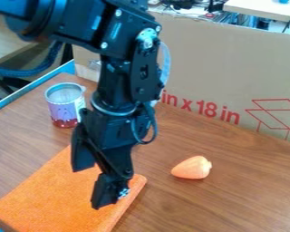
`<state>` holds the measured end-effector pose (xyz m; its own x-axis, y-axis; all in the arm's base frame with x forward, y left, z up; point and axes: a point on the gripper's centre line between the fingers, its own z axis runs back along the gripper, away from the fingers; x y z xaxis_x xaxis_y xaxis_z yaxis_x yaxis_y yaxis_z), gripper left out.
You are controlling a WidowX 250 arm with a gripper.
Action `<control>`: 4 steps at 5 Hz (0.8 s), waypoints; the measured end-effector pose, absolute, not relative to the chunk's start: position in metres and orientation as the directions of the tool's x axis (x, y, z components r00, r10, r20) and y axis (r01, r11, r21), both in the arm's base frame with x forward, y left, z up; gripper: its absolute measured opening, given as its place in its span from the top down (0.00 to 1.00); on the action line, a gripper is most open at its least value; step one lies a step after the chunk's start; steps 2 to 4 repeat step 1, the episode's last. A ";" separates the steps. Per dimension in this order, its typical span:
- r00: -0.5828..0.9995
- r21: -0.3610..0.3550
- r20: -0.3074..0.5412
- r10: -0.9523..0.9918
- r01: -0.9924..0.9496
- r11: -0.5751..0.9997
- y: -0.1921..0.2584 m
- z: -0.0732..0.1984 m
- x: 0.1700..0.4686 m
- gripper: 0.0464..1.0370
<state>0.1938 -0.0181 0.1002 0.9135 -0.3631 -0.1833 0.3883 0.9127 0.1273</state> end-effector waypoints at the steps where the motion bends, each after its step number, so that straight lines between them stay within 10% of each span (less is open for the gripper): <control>1: 0.910 0.123 -0.185 -0.371 0.396 0.910 -0.019 0.100 0.194 0.04; 4: 0.910 0.123 -0.185 -0.371 0.396 0.910 -0.019 0.100 0.194 0.04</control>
